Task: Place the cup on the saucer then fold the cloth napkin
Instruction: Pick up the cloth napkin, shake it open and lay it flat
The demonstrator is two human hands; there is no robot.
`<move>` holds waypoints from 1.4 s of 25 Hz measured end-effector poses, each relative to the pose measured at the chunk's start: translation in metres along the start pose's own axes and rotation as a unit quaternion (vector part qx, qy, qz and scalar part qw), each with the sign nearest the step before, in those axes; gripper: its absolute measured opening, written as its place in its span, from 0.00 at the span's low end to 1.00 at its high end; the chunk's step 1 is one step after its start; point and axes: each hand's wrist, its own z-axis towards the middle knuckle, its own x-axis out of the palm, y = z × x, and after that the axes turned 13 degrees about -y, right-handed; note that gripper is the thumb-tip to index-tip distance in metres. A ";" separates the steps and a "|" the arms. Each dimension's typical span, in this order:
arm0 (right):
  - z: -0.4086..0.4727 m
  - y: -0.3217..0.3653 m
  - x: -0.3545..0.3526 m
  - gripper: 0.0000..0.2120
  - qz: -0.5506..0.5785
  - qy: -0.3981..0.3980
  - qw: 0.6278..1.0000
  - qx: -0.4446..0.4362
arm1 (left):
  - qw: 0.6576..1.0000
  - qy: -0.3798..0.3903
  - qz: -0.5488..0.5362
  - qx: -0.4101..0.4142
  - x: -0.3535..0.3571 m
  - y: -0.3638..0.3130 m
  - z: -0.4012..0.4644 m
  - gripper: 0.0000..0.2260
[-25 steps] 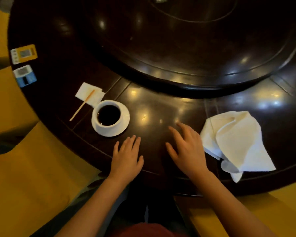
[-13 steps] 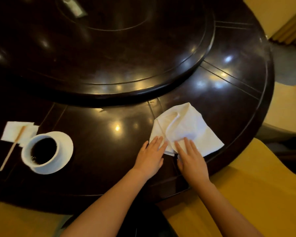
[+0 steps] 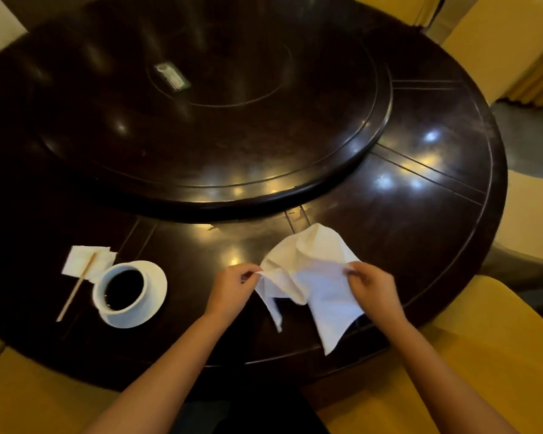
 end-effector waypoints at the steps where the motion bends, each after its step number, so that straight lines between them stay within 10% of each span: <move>1: 0.010 0.011 -0.007 0.07 -0.018 -0.032 0.999 0.003 | 0.999 -0.023 -0.025 -0.014 -0.018 -0.011 0.003 0.08; 9: -0.018 0.172 -0.013 0.18 0.023 -0.043 0.955 -0.294 | 0.997 -0.007 -0.009 0.072 -0.098 -0.116 0.011 0.04; 21: 0.017 0.201 -0.077 0.05 0.053 0.064 0.954 -0.288 | 0.972 0.061 0.187 0.127 -0.159 -0.124 -0.001 0.04; 30: 0.063 0.180 -0.125 0.08 -0.090 0.363 0.881 -0.290 | 0.987 0.048 0.122 0.098 -0.199 -0.106 0.030 0.03; 35: 0.102 0.169 -0.114 0.10 -0.148 0.227 0.922 -0.276 | 0.965 -0.030 0.218 0.143 -0.215 -0.126 0.071 0.05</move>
